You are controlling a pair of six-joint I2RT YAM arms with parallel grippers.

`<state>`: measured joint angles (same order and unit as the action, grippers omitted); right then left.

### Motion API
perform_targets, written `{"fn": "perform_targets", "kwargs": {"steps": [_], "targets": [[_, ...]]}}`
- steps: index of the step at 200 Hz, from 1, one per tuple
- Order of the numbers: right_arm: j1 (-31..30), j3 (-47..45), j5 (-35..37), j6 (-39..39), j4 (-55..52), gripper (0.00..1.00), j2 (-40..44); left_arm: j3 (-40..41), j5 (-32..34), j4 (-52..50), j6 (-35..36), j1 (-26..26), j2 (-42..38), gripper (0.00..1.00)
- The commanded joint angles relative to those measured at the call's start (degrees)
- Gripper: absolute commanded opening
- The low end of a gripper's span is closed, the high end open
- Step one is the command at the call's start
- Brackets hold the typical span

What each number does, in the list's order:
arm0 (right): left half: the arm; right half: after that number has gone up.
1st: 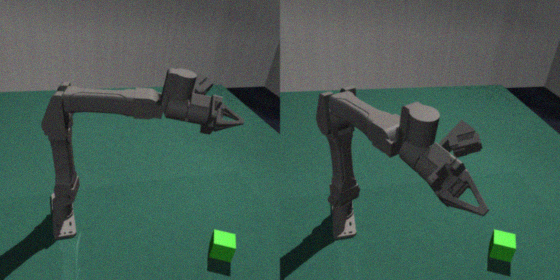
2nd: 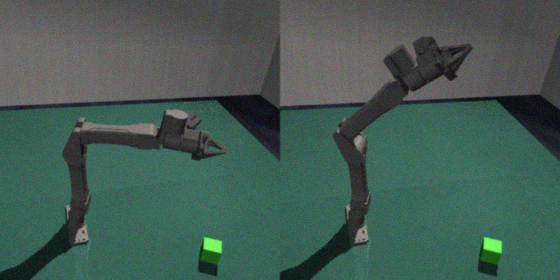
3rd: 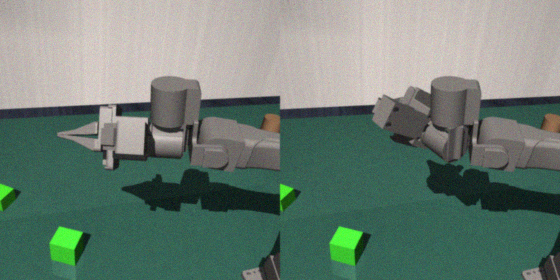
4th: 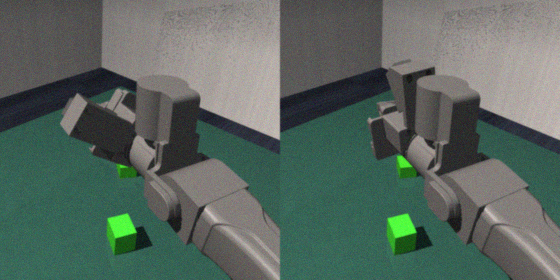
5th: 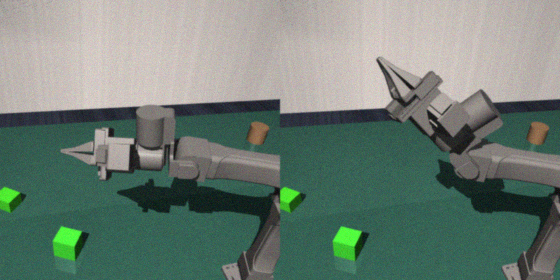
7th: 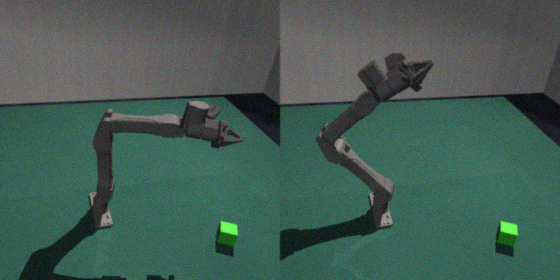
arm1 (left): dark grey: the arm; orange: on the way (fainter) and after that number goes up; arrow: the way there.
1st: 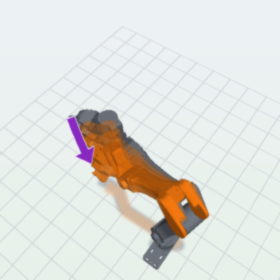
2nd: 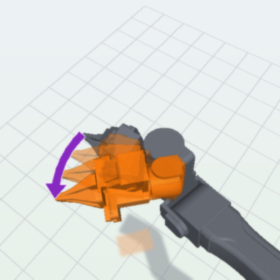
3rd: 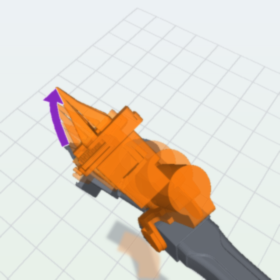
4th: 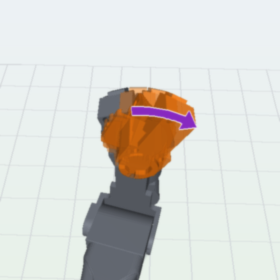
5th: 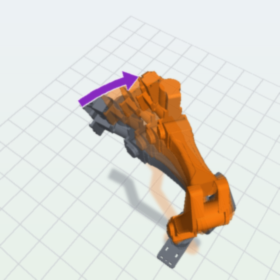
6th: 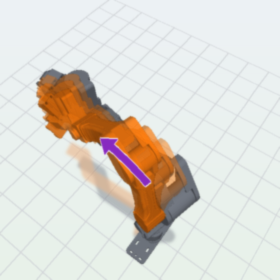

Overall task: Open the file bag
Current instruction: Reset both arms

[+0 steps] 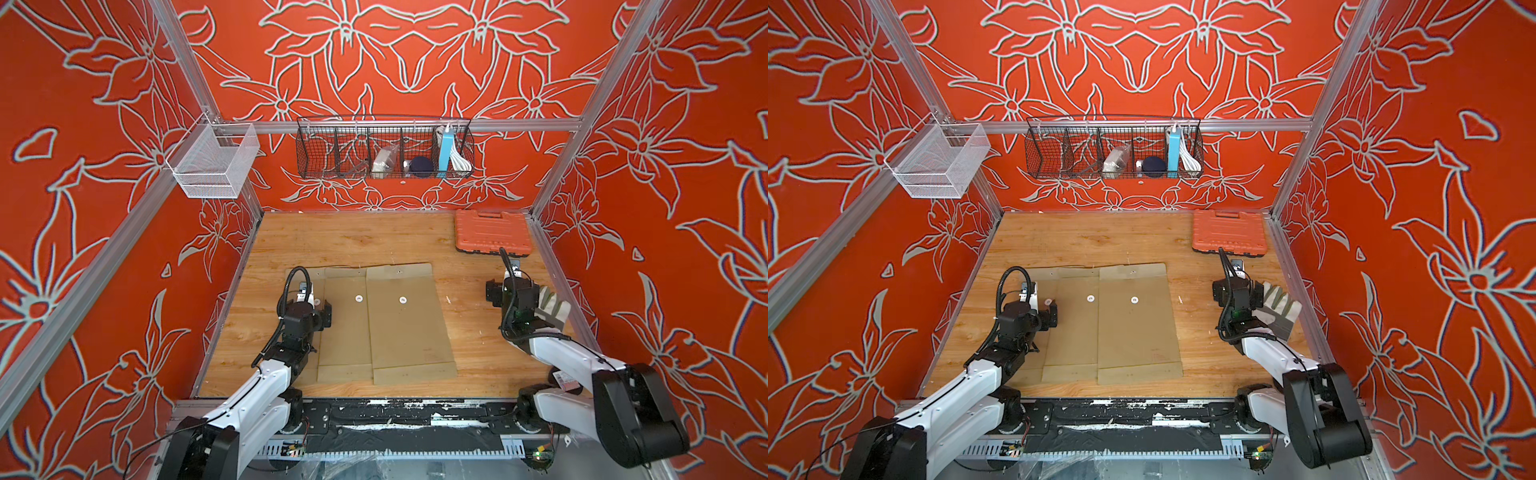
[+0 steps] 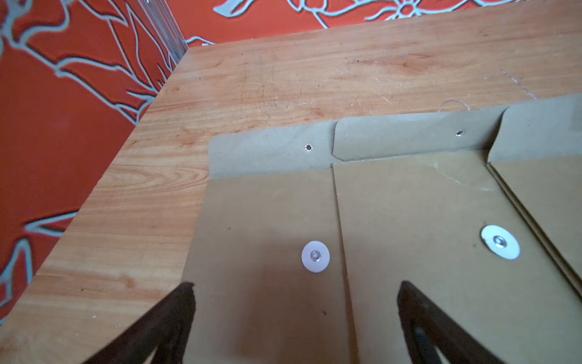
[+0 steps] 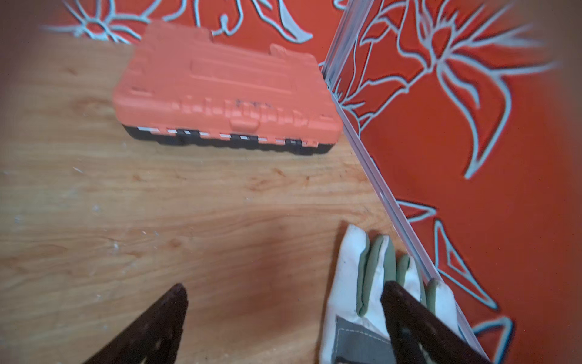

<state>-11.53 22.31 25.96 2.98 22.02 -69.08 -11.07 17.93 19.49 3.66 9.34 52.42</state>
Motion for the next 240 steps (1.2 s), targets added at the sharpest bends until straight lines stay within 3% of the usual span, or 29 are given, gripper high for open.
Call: {"fn": "perform_targets", "kwargs": {"steps": [1,30,60,89,103,124,136,167,197,240], "targets": [[2.1,0.2,-0.7,-2.7,3.7,0.98,-1.5,-1.0,-4.2,9.5,2.5,-2.0,3.6,0.99],[6.7,-1.1,-5.7,-2.2,6.1,0.98,-0.7,-1.4,-10.6,16.1,1.8,-3.3,9.4,0.99],[12.9,-1.6,-17.8,-0.4,8.6,0.98,-1.0,-3.2,-14.0,20.0,2.3,-4.1,15.5,0.99],[13.9,-4.1,-25.4,-0.2,17.7,0.98,-3.5,-4.5,-13.2,24.2,1.1,-5.2,22.2,0.99],[13.9,-4.7,-24.6,0.1,18.3,0.98,-3.6,-4.8,-15.7,24.3,-0.2,-7.2,23.4,0.99],[13.7,-5.0,-26.0,-0.5,20.4,0.98,-5.7,-3.7,-16.7,32.4,-0.4,-7.9,29.3,0.99],[13.7,-6.2,-27.3,-1.2,23.4,0.98,-6.6,-5.5,-17.1,25.5,-1.0,-8.4,27.2,0.99],[13.6,-8.8,-27.8,-1.6,32.1,0.98,-10.9,-7.0,-14.6,24.9,-4.3,-10.3,28.6,0.99],[13.3,-4.3,-32.9,-4.0,24.6,0.98,-11.8,-7.1,-14.7,24.1,-4.3,-10.3,28.1,0.99],[12.3,-3.8,-31.0,-4.4,23.2,0.98,-11.7,-7.1,-14.7,24.3,-4.2,-10.3,28.3,0.99]]}}
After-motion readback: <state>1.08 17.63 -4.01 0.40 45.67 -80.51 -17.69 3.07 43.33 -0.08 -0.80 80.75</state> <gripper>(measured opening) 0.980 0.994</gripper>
